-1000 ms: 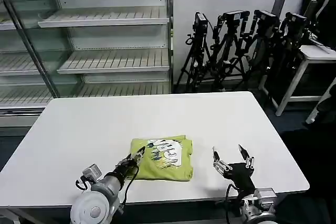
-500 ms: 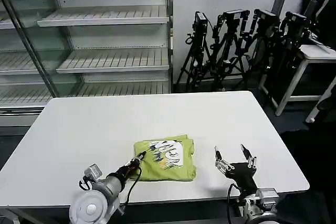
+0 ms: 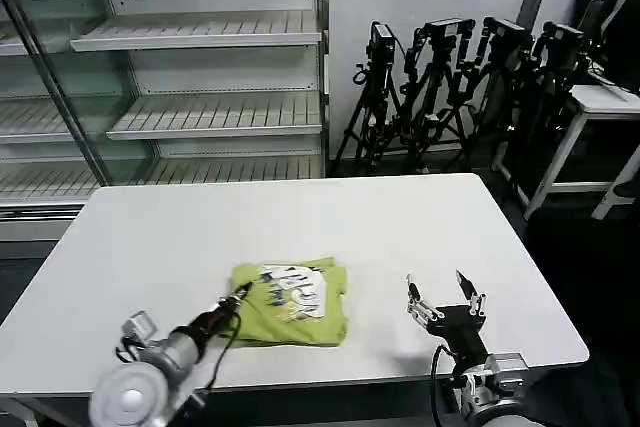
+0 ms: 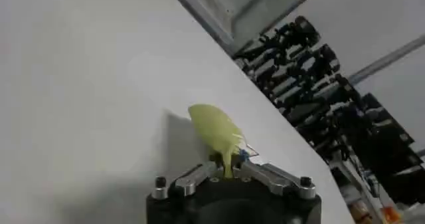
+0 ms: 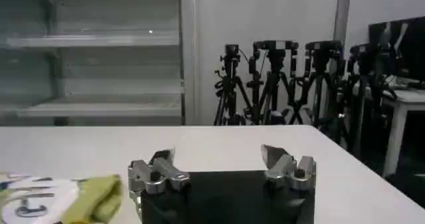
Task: Fold and organize the clothes.
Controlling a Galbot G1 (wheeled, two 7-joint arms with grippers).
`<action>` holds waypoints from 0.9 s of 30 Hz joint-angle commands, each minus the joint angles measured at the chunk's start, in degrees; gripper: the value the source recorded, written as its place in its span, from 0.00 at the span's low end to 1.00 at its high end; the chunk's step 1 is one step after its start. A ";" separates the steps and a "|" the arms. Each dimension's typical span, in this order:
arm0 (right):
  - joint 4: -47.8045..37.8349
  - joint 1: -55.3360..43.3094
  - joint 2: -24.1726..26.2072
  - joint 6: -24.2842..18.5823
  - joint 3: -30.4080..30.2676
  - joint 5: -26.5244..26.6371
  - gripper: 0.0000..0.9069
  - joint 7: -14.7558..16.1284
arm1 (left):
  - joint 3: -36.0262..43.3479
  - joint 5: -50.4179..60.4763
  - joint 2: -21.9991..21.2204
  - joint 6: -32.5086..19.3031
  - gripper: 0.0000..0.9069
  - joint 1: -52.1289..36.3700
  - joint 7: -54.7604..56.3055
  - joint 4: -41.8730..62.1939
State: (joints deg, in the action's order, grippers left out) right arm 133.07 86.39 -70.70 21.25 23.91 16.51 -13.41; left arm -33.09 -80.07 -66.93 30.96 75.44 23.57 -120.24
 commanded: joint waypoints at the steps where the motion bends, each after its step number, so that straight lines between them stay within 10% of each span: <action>1: -0.68 -1.69 -0.16 -0.03 -0.39 0.34 1.00 -0.01 | -19.90 8.56 15.67 -1.38 0.04 1.30 -1.53 0.27; 11: -0.57 -2.16 -0.57 0.01 -1.21 0.28 1.00 -0.13 | -16.35 30.56 21.90 -2.27 0.04 1.65 -6.01 -5.46; 27: 0.65 1.51 -0.55 -0.06 -0.10 -1.08 1.00 -0.11 | 24.85 48.03 1.31 -1.05 0.04 -8.74 -4.04 -1.77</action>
State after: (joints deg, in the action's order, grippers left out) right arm 133.70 86.68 -71.23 21.24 23.58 15.84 -13.51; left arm -31.24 -44.32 -54.31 29.06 75.17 18.90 -125.20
